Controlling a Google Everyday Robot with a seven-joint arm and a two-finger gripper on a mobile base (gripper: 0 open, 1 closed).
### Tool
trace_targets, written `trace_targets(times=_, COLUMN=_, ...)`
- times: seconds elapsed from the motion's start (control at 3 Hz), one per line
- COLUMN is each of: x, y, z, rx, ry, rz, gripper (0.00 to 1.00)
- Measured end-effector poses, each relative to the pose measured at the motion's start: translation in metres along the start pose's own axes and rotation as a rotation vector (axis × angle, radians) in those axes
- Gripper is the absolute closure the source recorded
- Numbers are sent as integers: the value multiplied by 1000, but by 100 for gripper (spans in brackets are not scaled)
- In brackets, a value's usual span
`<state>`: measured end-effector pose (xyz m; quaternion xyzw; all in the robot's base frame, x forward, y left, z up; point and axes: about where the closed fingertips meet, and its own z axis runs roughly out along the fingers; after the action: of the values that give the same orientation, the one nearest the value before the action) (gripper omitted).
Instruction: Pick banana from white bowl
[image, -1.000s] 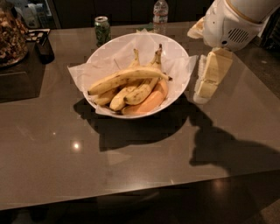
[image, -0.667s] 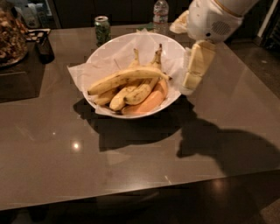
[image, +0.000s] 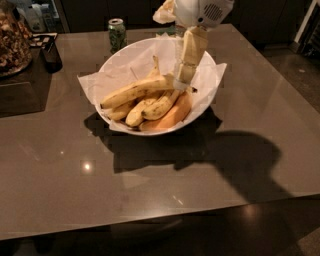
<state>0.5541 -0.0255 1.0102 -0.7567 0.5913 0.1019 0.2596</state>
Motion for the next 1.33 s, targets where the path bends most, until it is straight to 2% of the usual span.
trace_targets(times=0.33, x=-11, y=-8, z=25, rx=-49, ry=-13, rz=-21, gripper=0)
trace_targets(times=0.67, x=-7, y=-10, z=25, rx=-35, ry=-34, rz=-9, gripper=0)
trace_targets(times=1.33, x=30, y=-20, z=57, rx=-71, ry=-101, rz=88, gripper=0)
